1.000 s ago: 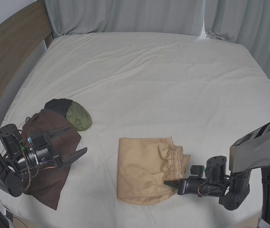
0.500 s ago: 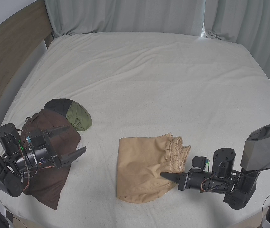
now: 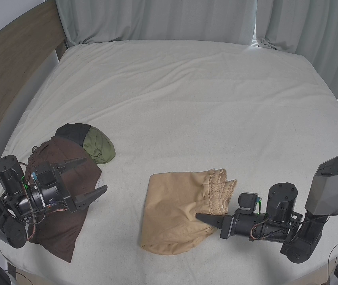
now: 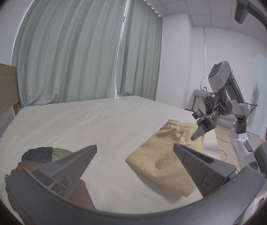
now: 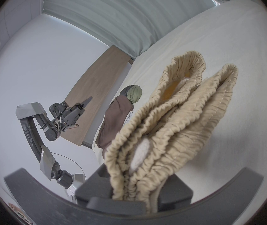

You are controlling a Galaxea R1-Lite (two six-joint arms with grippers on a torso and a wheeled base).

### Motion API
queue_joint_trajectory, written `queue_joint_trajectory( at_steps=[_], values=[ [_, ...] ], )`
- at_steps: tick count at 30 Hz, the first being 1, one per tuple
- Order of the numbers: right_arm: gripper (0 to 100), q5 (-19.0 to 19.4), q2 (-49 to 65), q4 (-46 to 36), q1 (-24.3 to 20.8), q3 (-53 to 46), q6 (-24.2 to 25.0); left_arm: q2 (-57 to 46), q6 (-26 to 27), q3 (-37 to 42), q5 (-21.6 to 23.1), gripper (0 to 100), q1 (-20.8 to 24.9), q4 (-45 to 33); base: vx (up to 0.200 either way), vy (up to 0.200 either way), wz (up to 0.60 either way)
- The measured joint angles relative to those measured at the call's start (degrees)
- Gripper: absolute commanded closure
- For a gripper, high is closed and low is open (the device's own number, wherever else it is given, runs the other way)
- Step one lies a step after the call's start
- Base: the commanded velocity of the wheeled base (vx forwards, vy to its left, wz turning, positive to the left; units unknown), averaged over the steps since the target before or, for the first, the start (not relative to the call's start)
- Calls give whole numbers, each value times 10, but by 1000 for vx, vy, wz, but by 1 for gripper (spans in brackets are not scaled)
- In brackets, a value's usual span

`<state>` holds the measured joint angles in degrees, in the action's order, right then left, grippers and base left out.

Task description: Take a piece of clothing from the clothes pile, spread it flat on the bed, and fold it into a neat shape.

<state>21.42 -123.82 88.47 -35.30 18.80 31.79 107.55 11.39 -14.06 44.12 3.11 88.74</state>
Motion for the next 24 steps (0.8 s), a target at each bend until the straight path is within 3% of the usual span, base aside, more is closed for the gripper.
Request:
queue_joint_trajectory(
  at_steps=[24],
  values=[
    [100, 60, 97, -2, 12, 19, 3, -1, 1, 11, 0, 0, 11, 0, 0, 0, 0]
  ],
)
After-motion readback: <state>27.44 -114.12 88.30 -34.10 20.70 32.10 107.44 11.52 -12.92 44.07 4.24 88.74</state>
